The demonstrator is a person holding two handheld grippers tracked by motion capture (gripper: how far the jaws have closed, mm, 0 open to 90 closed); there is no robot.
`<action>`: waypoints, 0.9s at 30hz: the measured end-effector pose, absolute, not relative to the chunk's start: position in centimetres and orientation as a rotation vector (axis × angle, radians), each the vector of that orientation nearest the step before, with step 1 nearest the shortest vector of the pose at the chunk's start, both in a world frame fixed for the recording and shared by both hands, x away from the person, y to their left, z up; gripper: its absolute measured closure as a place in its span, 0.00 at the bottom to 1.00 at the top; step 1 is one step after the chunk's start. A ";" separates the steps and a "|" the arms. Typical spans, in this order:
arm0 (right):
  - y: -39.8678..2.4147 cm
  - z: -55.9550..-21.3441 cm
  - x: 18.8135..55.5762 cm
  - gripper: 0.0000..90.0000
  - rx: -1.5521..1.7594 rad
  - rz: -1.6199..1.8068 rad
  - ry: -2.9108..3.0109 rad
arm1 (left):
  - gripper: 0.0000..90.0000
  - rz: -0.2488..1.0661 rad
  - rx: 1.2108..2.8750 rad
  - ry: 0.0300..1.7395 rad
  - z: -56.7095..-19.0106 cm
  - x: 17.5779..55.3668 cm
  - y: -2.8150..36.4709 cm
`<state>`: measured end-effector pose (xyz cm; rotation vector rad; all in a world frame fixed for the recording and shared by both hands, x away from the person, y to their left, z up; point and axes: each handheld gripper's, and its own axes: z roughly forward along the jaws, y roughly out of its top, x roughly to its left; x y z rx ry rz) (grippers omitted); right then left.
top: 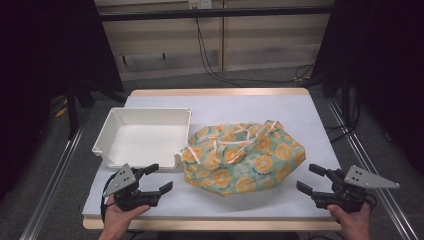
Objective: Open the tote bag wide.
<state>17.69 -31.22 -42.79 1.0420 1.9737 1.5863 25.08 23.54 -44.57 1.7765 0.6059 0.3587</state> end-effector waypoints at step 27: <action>-26.5 -37.7 23.6 0.39 0.836 1.608 2.199 | 0.42 0.227 1.834 0.424 -38.7 30.1 15.6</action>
